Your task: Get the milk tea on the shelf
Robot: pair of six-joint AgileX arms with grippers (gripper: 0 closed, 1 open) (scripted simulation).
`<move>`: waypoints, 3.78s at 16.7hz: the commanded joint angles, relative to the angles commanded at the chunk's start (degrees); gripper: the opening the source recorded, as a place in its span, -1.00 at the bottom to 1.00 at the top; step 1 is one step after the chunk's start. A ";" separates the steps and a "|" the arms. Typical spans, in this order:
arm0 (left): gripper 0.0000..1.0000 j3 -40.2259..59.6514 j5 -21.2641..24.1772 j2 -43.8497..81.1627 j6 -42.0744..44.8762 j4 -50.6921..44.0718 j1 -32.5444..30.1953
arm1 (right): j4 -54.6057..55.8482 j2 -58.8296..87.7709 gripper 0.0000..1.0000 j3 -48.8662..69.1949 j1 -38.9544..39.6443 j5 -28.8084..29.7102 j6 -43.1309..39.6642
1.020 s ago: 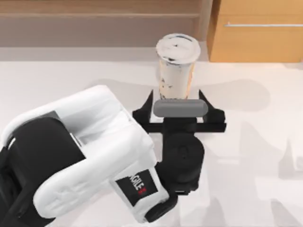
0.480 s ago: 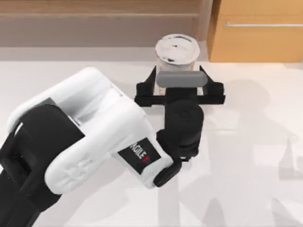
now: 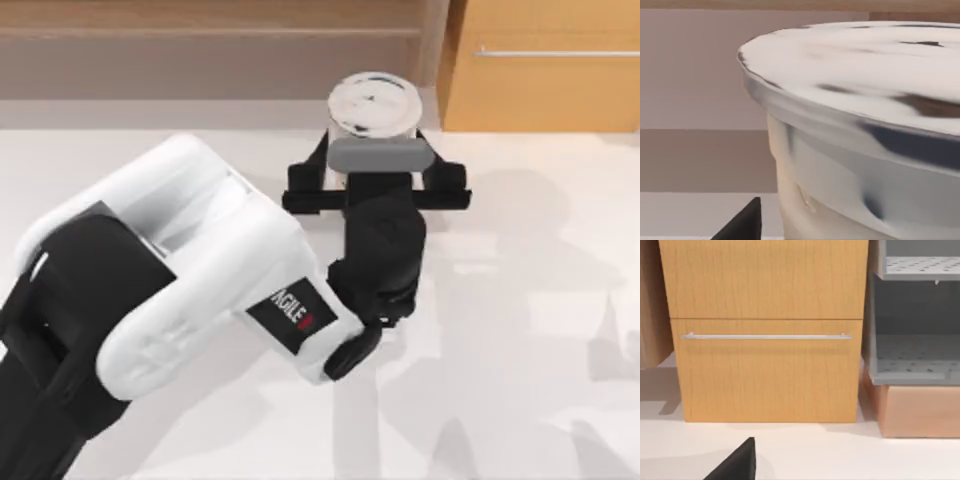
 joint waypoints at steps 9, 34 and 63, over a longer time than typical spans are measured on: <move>-0.66 0.00 0.00 0.00 0.00 0.00 0.00 | 0.00 0.00 1.00 0.00 0.00 0.00 0.00; -1.00 1.47 1.24 -4.39 0.04 -1.16 -0.05 | 0.00 0.00 1.00 0.00 0.00 0.00 0.00; -1.00 -1.44 41.06 -37.26 0.05 -36.35 40.94 | 0.00 0.00 1.00 0.00 0.00 0.00 0.00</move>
